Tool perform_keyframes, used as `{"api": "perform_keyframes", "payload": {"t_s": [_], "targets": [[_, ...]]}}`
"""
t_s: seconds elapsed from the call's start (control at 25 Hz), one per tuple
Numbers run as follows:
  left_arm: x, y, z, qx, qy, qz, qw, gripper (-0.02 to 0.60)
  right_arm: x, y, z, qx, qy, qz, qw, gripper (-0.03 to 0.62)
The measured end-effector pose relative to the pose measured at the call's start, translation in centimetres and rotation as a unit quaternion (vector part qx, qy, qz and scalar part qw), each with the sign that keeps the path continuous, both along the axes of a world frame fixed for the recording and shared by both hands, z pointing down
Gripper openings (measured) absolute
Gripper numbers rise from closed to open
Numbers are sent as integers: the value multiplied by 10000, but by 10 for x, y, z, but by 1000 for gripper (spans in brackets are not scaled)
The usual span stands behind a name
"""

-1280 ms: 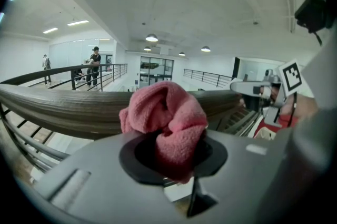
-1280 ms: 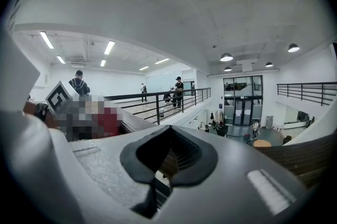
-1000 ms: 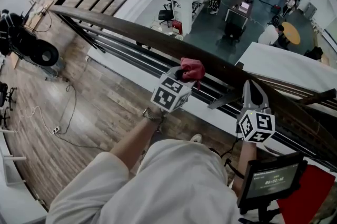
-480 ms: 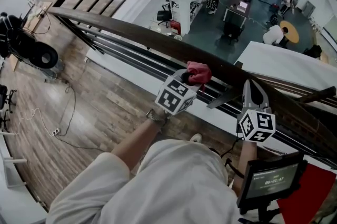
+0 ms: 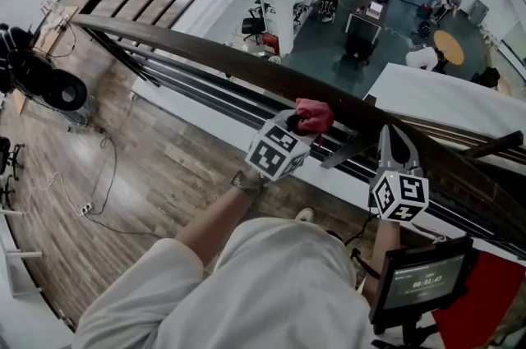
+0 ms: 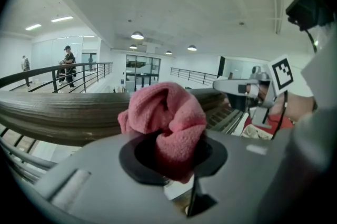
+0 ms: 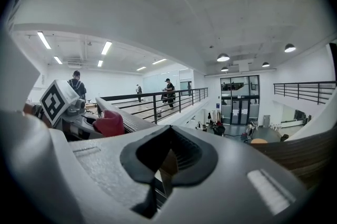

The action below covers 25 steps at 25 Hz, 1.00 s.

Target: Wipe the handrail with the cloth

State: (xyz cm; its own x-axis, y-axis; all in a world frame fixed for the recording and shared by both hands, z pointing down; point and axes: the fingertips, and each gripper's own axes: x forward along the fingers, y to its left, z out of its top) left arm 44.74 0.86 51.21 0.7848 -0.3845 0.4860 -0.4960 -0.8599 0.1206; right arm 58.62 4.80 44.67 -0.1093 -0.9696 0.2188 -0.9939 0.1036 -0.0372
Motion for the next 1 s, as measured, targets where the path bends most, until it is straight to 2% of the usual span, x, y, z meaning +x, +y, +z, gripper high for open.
{"api": "perform_keyframes", "payload": {"t_s": [0.24, 1.0], "targets": [[5, 2, 0, -1, 20, 6, 10000, 92, 12, 7, -1, 13, -18, 96, 10000, 2], [13, 6, 0, -65, 185, -5, 9998, 91, 5, 9, 4, -40, 56, -38, 10000, 2]]}}
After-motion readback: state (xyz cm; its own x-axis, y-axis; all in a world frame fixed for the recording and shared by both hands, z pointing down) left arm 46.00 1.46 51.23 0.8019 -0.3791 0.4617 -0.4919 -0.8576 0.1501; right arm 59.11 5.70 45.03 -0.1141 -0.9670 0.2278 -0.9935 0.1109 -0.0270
